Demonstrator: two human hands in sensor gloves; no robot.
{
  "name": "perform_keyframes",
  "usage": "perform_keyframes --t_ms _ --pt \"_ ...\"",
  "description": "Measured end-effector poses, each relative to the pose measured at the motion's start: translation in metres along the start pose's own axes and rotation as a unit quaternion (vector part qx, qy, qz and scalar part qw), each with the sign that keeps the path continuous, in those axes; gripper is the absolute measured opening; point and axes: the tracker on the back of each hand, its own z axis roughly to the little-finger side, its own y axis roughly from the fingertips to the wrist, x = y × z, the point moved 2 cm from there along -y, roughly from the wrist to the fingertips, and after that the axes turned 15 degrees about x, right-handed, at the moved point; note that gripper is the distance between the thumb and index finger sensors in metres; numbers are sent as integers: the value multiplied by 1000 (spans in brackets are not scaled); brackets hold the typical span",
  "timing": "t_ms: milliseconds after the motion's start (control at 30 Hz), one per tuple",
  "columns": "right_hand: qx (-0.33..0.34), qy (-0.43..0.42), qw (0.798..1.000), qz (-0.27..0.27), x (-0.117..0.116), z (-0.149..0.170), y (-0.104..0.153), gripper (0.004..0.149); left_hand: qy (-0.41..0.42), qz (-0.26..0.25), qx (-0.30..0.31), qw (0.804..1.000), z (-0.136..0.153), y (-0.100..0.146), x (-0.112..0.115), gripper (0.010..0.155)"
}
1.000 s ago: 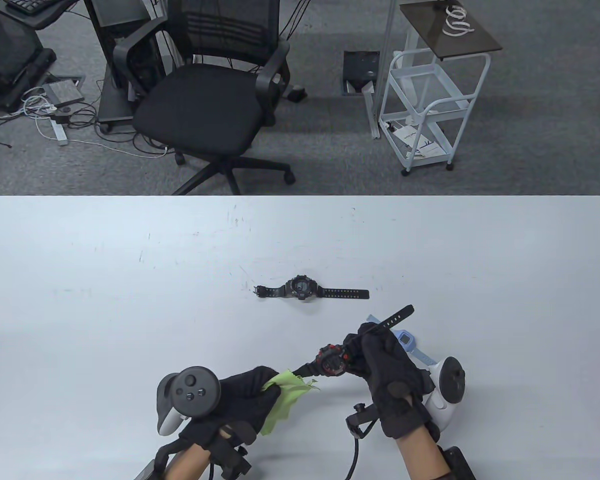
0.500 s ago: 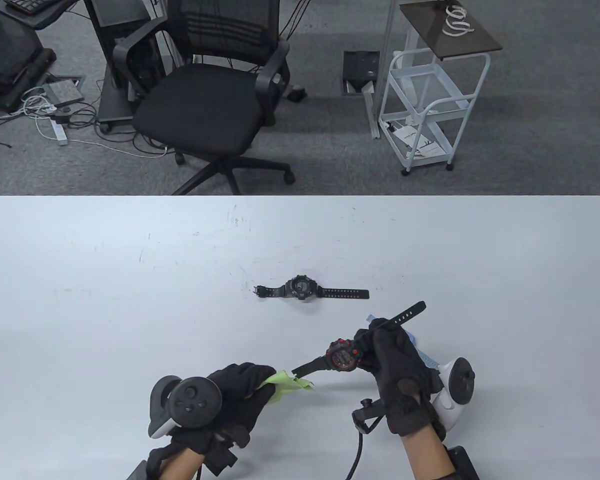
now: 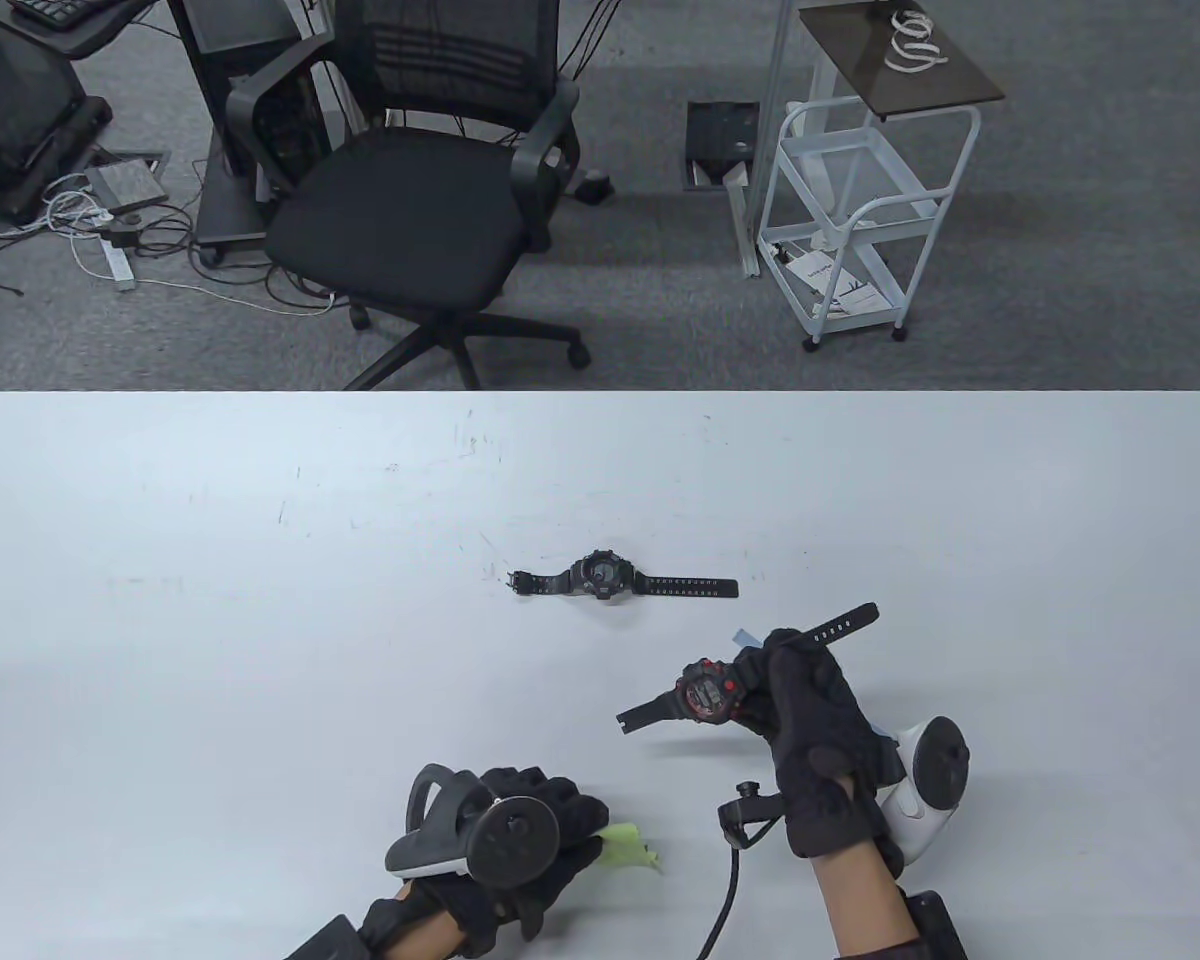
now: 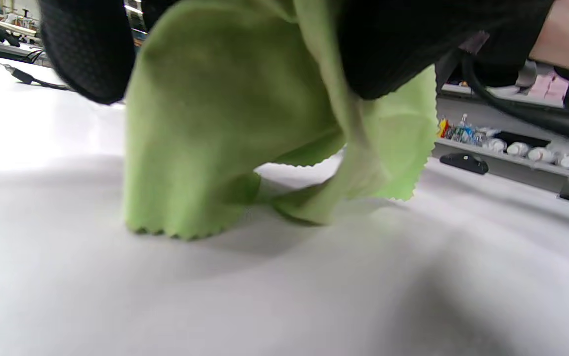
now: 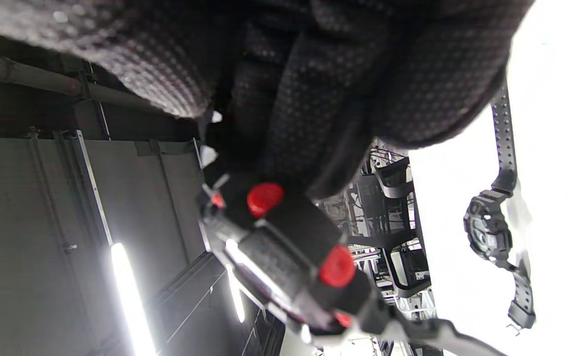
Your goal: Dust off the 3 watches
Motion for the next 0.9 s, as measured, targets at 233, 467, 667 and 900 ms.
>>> perform_keyframes --t_ms 233,467,667,900 --pt "-5 15 1000 -1 1 1 0 47 -45 44 3 998 -5 -7 13 44" --pt "-5 17 1000 -1 2 1 -1 51 -34 46 -11 998 -3 -4 4 58" --pt "1 4 1000 -1 2 0 -2 53 74 -56 -29 995 17 26 -40 83" --pt "-18 -14 1000 6 -2 3 2 45 64 -96 -95 989 40 46 -52 70"
